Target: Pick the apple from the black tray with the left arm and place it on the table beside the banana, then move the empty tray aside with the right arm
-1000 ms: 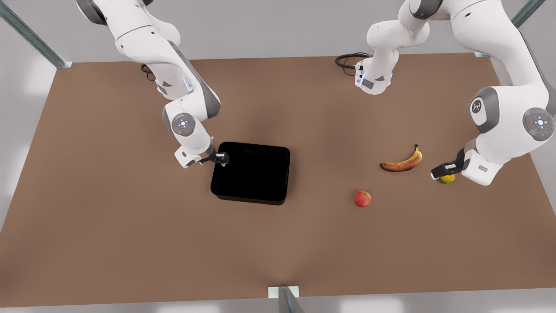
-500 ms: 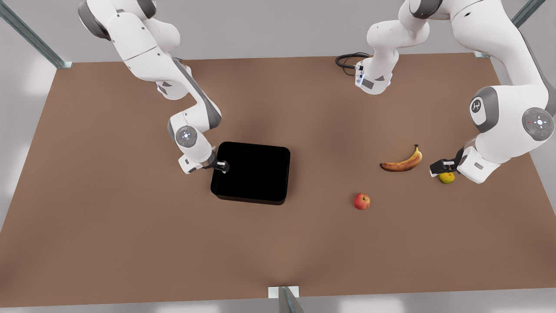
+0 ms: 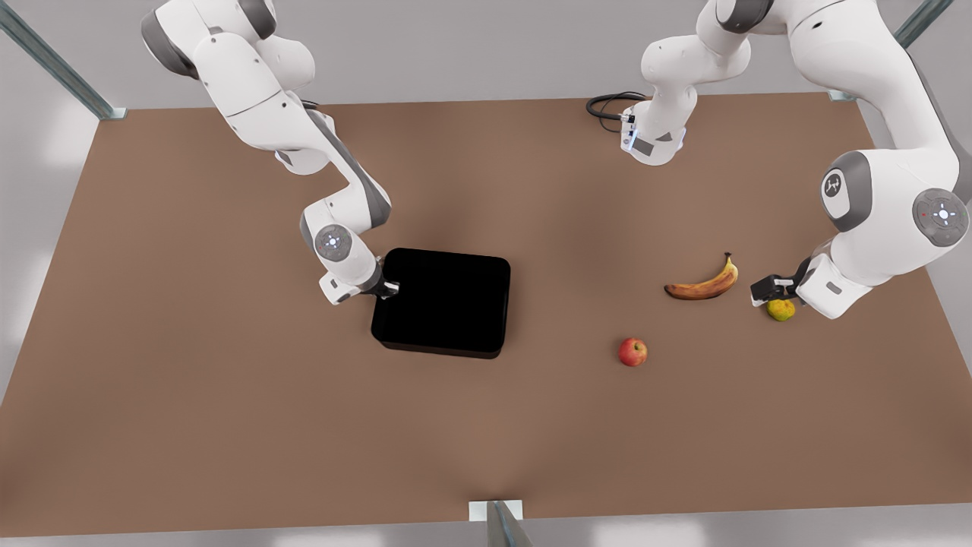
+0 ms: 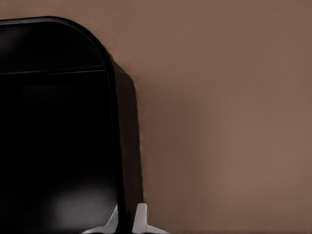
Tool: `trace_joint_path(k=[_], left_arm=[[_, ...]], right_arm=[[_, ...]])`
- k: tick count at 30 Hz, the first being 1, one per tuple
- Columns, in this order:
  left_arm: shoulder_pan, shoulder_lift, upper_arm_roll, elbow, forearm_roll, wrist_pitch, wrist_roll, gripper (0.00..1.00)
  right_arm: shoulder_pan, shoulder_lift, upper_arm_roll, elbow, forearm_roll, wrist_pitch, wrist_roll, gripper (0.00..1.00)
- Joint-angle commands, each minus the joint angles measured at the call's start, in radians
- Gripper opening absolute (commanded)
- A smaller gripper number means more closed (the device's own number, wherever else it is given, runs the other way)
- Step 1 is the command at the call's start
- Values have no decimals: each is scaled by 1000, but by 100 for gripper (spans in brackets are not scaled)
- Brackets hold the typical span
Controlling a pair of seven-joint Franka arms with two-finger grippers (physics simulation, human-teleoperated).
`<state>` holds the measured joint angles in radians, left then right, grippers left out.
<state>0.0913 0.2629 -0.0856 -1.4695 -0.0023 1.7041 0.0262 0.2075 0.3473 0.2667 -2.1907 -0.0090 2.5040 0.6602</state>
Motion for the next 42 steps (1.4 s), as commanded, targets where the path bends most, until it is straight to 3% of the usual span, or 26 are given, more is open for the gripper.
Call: trace_joint_path(k=[1,14,20,28,35,42], left_arm=[[-1,-1,-2,1,1,-6,50,100],[-5,2,-3,5,2,6,52,100],[-5,2,-3,3,4,6,52,100],[-5,1,-3,1,4,5,52,100],[-5,1,-3,1,4,5,50,100],[-12,2,-8,11,4,3,8,100]], right_arm=[[-2,-1,0,0,0,-4,-77,25],[-25,-122,-7,11,1,-103,-135,19],[-158,-217,-18,98,6,-307,-393,18],[-336,-238,-23,172,0,-320,-830,18],[-464,-218,-60,235,-3,-307,-1100,15],[-520,-14,-130,324,-19,-297,-1194,15]])
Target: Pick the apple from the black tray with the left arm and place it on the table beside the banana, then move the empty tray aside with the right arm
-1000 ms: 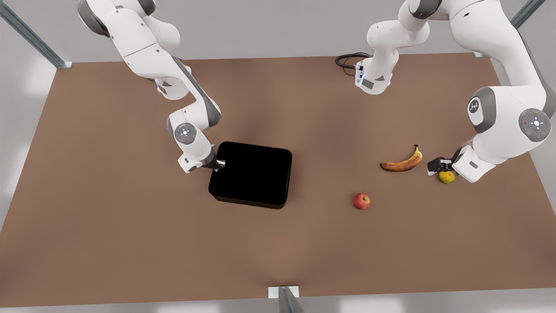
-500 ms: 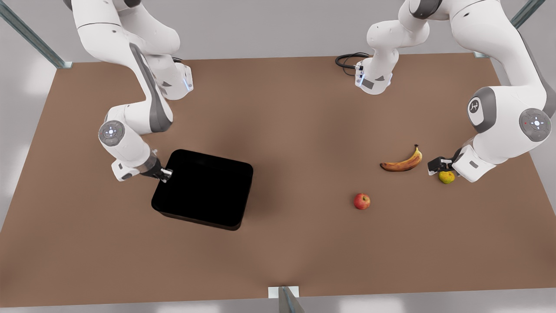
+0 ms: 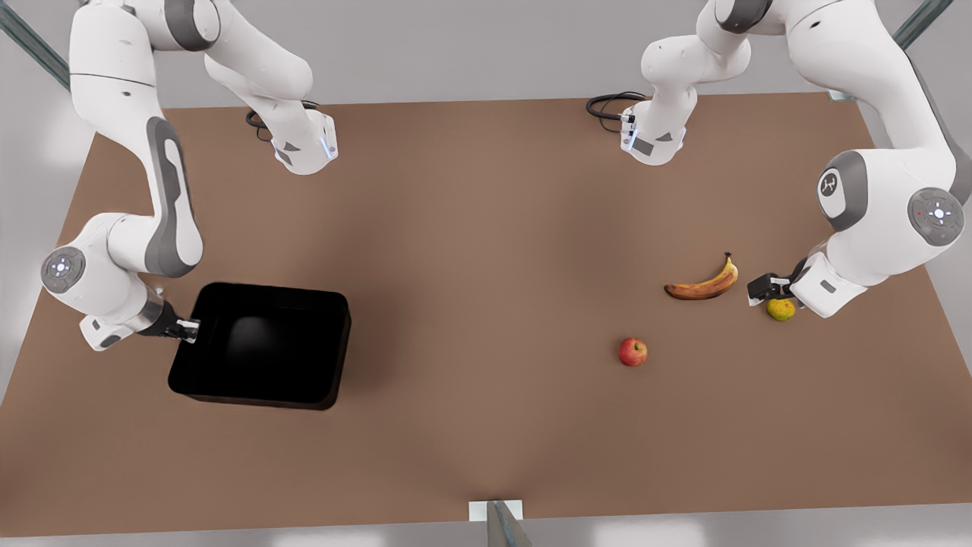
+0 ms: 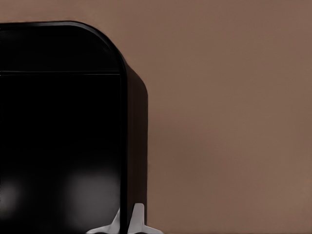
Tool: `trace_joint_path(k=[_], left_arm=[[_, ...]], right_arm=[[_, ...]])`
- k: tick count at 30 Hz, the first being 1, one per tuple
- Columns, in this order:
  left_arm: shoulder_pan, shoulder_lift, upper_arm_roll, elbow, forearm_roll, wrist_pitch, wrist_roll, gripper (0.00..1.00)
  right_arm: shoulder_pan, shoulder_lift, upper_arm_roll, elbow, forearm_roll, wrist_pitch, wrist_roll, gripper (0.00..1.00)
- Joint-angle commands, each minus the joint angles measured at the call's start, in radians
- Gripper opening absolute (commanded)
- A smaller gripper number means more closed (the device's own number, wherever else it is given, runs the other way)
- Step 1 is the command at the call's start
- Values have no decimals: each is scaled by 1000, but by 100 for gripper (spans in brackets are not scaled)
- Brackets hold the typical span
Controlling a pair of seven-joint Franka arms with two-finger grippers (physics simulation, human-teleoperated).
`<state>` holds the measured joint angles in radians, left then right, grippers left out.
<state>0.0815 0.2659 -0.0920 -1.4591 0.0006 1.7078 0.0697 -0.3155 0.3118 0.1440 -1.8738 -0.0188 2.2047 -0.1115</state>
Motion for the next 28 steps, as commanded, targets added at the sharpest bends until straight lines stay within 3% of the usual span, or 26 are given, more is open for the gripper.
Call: trace_joint_path(k=[1,9,10,12,15,16,19,20,28], left_arm=[[-8,-1,-2,2,2,4,-36,100],[-8,1,-3,3,-13,4,-36,100],[-8,1,-3,3,-13,4,-36,100],[-8,1,-3,3,-13,4,-34,100],[-8,1,-3,2,-11,4,-34,100],[-8,1,-3,2,-11,4,-34,100],[-8,1,-3,2,-11,4,-36,100],[-8,1,-3,2,-11,4,-34,100],[-8,1,-3,0,-13,3,-38,100]], right_arm=[[3,50,-7,7,-3,36,-427,15],[6,217,-3,93,-13,112,-425,16],[6,221,-3,94,-12,112,-425,21],[7,222,-1,108,-12,112,-425,47],[15,211,3,117,-3,107,-412,95],[18,141,31,117,2,61,-390,100],[24,-29,170,255,53,-348,-68,100],[67,-34,174,334,50,-453,70,100],[70,-36,207,369,-27,-516,240,100]])
